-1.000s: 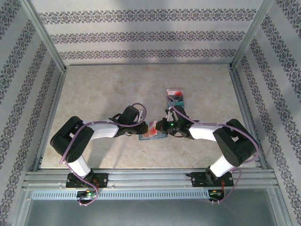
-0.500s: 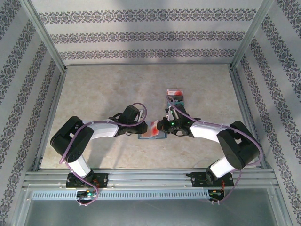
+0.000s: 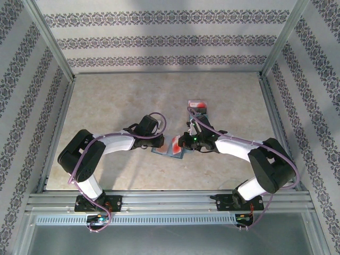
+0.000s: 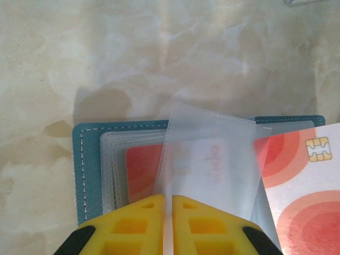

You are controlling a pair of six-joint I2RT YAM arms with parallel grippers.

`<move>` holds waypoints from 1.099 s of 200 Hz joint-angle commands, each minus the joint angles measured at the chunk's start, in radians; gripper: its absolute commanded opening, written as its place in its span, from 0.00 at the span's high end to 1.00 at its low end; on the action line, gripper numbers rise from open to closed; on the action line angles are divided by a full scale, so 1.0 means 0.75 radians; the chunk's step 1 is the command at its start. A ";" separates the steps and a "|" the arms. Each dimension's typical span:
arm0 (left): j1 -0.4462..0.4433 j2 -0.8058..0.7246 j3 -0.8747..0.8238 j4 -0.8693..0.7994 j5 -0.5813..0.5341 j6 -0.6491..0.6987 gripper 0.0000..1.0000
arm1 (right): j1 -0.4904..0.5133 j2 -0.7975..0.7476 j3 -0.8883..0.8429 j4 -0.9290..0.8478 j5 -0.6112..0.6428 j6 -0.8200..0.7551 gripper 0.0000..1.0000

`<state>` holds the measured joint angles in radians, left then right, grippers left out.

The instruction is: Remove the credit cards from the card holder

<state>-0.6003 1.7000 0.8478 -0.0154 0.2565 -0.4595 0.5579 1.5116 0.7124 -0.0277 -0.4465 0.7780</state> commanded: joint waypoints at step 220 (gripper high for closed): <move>0.018 -0.539 -0.210 -0.061 -0.231 -0.069 0.01 | -0.229 0.297 1.021 -0.883 0.520 -1.422 1.00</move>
<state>-0.5999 1.3243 0.7086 -0.0536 0.1364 -0.5053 0.4122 1.6920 1.4120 -0.6281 -0.1112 -0.1379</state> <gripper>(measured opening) 0.994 0.053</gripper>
